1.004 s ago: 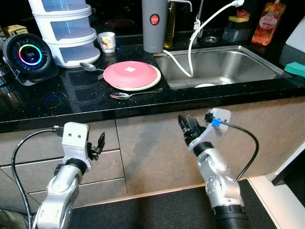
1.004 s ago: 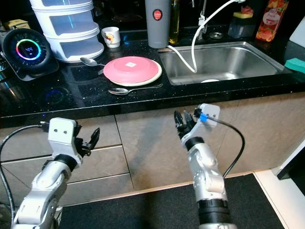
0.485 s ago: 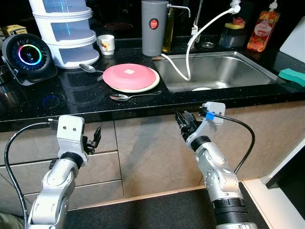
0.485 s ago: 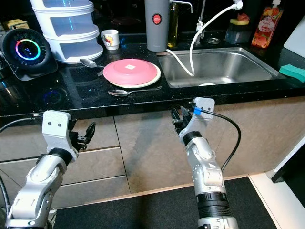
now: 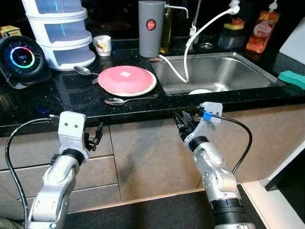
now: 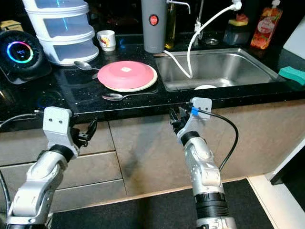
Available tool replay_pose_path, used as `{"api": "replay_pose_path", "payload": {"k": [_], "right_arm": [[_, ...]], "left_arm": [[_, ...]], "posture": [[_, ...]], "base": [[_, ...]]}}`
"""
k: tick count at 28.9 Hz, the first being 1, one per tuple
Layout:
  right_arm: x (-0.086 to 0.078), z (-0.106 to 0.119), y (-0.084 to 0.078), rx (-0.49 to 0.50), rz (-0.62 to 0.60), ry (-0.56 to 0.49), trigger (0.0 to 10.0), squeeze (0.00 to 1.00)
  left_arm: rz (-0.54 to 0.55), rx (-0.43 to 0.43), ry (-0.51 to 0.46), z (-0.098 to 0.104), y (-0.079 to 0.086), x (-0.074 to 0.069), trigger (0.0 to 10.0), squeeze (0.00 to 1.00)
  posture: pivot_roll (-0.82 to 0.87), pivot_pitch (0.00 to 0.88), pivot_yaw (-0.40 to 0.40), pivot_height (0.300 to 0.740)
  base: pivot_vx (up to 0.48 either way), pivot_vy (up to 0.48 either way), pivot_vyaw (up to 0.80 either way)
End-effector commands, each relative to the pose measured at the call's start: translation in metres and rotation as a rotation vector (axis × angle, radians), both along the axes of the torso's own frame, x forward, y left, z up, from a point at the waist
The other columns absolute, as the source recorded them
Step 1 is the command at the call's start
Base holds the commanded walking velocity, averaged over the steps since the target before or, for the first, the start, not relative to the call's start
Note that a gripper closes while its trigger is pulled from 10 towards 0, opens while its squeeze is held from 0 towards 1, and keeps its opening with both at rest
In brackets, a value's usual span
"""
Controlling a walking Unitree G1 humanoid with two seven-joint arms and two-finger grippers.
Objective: Kitchen organization
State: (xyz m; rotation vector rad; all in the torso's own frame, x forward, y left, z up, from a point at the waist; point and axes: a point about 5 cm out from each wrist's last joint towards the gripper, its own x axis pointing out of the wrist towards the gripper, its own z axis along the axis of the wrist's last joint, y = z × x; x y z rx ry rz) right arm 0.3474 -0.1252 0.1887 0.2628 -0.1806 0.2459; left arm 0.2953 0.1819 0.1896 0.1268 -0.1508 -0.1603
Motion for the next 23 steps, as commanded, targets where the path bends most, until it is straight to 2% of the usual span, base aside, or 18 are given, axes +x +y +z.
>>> {"api": "replay_pose_path", "payload": {"k": [1, 23], "right_arm": [[-0.0023, 0.0007, 0.0032, 0.0, 0.009, 0.0, 10.0, 0.0], [-0.0029, -0.0002, 0.0058, 0.006, 0.02, 0.006, 10.0, 0.0]], "left_arm": [[-0.001, 0.027, 0.0, 0.0014, 0.0019, -0.0014, 10.0, 0.0], [-0.011, 0.027, -0.017, 0.0058, 0.0022, -0.0024, 10.0, 0.0]], "posture": [[0.06, 0.054, 0.004, 0.74], [0.06, 0.061, 0.001, 0.74]], "base": [[0.3, 0.0, 0.0], [0.312, 0.0, 0.0]]}}
